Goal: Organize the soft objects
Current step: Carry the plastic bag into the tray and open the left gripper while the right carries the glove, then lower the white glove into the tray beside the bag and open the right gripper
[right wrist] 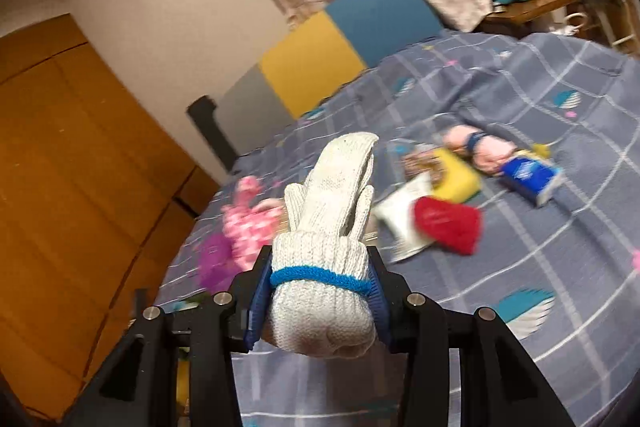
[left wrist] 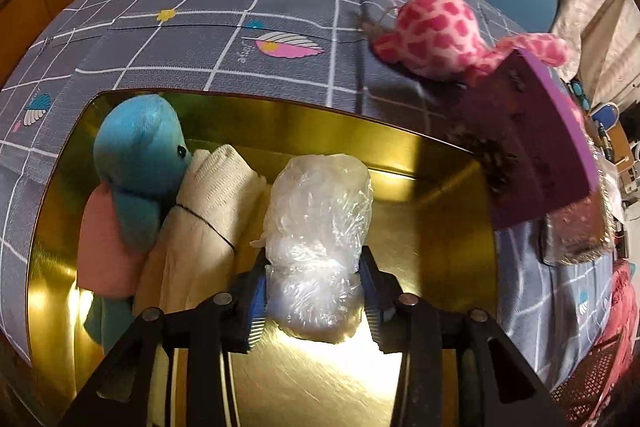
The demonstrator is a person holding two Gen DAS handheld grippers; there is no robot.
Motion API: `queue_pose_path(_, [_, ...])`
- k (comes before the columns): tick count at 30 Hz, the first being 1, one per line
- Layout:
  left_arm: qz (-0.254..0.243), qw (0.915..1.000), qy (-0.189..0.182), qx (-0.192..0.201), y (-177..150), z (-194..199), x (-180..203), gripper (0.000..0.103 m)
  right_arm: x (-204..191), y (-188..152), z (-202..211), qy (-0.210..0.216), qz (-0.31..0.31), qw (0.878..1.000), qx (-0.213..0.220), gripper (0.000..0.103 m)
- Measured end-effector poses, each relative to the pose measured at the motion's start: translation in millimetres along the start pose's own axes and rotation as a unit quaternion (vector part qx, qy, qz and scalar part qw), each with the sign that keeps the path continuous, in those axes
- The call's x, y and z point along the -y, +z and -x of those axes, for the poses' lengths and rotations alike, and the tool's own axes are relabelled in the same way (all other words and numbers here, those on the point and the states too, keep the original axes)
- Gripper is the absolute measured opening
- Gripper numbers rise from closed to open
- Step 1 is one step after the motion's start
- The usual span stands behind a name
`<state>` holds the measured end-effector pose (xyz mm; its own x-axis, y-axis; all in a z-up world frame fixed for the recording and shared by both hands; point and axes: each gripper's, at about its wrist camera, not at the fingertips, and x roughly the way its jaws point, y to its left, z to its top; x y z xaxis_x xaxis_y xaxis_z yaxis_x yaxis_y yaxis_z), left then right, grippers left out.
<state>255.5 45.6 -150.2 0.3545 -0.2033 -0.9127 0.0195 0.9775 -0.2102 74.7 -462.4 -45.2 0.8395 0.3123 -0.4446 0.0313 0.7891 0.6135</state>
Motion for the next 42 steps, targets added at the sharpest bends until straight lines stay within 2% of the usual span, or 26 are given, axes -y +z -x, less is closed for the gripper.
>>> queue_pose_path(2, [0.001, 1.0, 0.008, -0.003, 2.9, -4.1, -1.5, 0.047, -18.6, -7.4, -5.7, 0.022, -0.001, 1.0, -0.005, 0.044])
queue_pose_path(4, [0.002, 0.9999, 0.014, -0.005, 5.4, -8.5, -3.1, 0.056, -34.0, -13.1, -10.8, 0.037, 0.003, 0.999, -0.01, 0.044])
queue_pose_path(5, [0.002, 1.0, 0.006, 0.0, 5.0, -7.4, -3.5, 0.067, -42.7, -16.6, -14.2, 0.045, 0.007, 0.999, -0.014, 0.044])
queue_pose_path(6, [0.001, 1.0, -0.001, 0.003, 4.3, -5.8, -3.7, 0.071, -51.4, -20.2, -18.1, 0.051, 0.011, 0.998, -0.019, 0.044])
queue_pose_path(11, [0.0, 0.9993, -0.031, 0.021, 1.1, 8.1, -6.9, 0.071, -86.7, -39.8, -39.5, 0.08, 0.029, 0.995, -0.052, 0.044])
queue_pose_path(13, [0.015, 0.9979, -0.054, 0.034, -5.6, 21.3, -11.0, 0.071, -98.3, -48.7, -49.7, 0.089, 0.034, 0.993, -0.067, 0.044])
queue_pose_path(19, [0.053, 0.9928, -0.087, 0.062, -35.8, 53.4, -23.7, 0.069, -133.6, -75.4, -82.6, 0.119, 0.043, 0.985, -0.116, 0.044])
queue_pose_path(23, [0.064, 0.9907, -0.081, 0.088, -60.0, 73.1, -27.8, 0.07, -171.8, -94.9, -111.9, 0.128, 0.069, 0.977, -0.153, 0.044])
queue_pose_path(27, [0.055, 0.9887, -0.075, 0.118, -79.9, 92.3, -27.1, 0.07, -209.5, -115.0, -149.2, 0.101, 0.106, 0.973, -0.181, 0.044])
queue_pose_path(32, [0.056, 0.9849, -0.069, 0.149, -95.7, 110.7, -33.3, 0.07, -241.4, -137.6, -194.2, 0.043, 0.154, 0.971, -0.18, 0.044])
queue_pose_path(38, [0.066, 0.9829, -0.075, 0.155, -110.0, 118.1, -45.8, 0.069, -253.5, -155.2, -240.9, -0.019, 0.184, 0.964, -0.193, 0.044])
queue_pose_path(42, [0.076, 0.9816, -0.076, 0.158, -114.5, 120.5, -54.9, 0.069, -254.9, -160.4, -257.7, -0.042, 0.193, 0.96, -0.198, 0.044])
